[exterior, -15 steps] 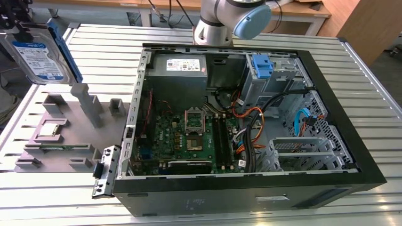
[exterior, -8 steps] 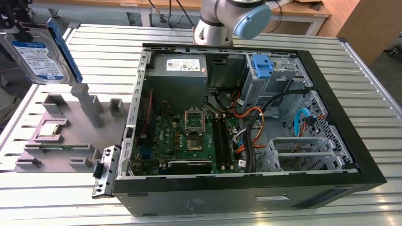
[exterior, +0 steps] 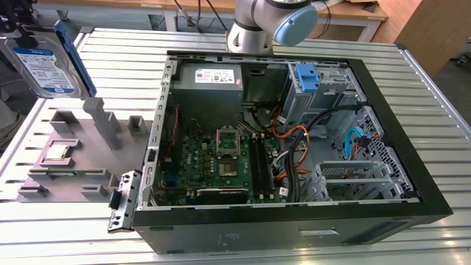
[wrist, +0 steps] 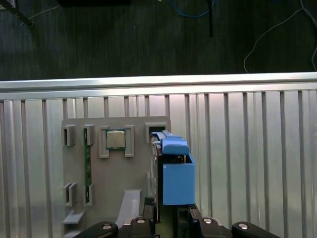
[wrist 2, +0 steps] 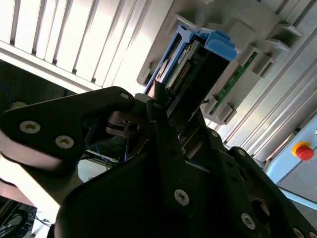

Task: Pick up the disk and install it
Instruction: 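Pick up the disk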

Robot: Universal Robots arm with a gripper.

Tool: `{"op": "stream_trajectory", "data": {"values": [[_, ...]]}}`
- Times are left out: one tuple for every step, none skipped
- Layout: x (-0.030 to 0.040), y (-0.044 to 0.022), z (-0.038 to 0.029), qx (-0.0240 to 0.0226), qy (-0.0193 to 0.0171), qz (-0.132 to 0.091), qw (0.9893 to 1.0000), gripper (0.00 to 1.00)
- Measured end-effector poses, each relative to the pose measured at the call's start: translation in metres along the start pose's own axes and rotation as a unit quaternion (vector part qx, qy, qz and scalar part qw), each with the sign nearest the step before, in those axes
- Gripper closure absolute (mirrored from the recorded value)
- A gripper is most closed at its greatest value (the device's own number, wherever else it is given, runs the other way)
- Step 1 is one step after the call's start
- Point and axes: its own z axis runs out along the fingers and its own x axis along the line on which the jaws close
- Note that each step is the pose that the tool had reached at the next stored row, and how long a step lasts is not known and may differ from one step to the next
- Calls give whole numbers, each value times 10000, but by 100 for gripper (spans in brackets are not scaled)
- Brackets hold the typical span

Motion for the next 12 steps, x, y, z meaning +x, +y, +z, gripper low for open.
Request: {"op": "stream_trajectory", "data": {"values": [[0,0,-5,0,0,0,10000,65],[-1,0,-9,0,0,0,10000,65],[-1,0,-14,0,0,0,10000,65],[-1,-1,-19,0,0,0,10000,65],[-2,-1,-23,0,0,0,10000,65],[-2,-1,-27,0,0,0,10000,65],[-2,-1,-31,0,0,0,10000,65],[-2,-1,-36,0,0,0,10000,65],[-2,-1,-39,0,0,0,10000,65],[-3,-1,-42,0,0,0,10000,65],[-3,-1,-45,0,0,0,10000,65],[-3,-1,-49,0,0,0,10000,65]]}}
